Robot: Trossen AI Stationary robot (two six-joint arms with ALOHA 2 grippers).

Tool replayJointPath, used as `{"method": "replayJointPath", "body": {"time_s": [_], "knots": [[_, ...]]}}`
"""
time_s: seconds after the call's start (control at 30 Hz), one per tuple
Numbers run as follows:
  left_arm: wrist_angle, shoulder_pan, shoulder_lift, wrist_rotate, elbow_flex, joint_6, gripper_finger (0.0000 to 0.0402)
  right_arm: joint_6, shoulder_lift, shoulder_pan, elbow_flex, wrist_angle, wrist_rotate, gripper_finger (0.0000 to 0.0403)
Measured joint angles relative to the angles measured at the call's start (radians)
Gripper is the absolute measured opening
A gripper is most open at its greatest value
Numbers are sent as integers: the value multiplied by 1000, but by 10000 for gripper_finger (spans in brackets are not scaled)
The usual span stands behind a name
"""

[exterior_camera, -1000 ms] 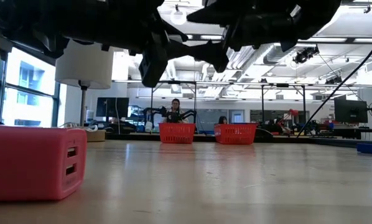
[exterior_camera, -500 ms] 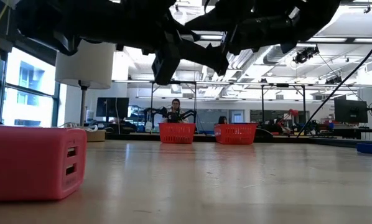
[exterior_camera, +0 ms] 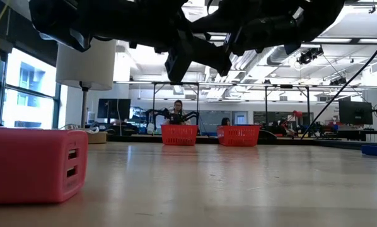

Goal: Pick & Place Office items
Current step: Put the white charger adapter into the right red bin

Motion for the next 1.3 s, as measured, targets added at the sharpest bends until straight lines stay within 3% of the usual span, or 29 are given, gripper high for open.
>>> {"method": "replayJointPath", "body": {"time_s": [0.17, 0.43, 1.13, 1.3], "knots": [[0, 0, 0, 3, 0, -7, 126, -15, 0, 0, 0, 0, -2, 267], [-11, -1, 0, 3, 0, -3, 127, -26, 0, 0, 0, -5, -8, 120], [-2, -2, 1, 34, 0, 19, 141, -96, -3, -2, 2, -40, -33, 120], [-1, -2, 2, 45, -1, 31, 175, -96, -3, -2, 2, -52, -32, 120]]}}
